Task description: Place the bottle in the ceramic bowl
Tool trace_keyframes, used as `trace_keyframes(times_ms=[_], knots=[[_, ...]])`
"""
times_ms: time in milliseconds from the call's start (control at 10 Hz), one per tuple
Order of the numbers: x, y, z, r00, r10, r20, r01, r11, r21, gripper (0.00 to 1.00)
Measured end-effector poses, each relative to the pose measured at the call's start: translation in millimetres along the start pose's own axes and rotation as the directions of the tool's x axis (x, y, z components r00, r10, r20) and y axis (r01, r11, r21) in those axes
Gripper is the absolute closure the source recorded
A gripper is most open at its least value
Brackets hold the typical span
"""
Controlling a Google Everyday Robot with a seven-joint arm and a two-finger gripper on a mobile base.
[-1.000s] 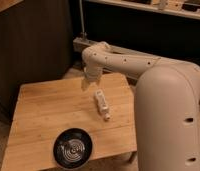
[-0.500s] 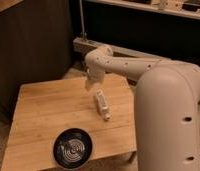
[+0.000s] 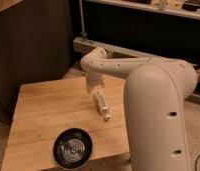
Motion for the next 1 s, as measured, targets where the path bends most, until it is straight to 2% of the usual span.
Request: trace_keyframes(times_ms=[100, 400, 1000], knots=[[7, -4, 10, 0.999, 0.037, -0.023, -0.037, 0.999, -0.031, 0.35], [16, -13, 27, 0.996, 0.073, -0.049, -0.076, 0.995, -0.067, 0.35], [30, -9, 60, 0.994, 0.072, -0.085, -0.077, 0.996, -0.045, 0.35]])
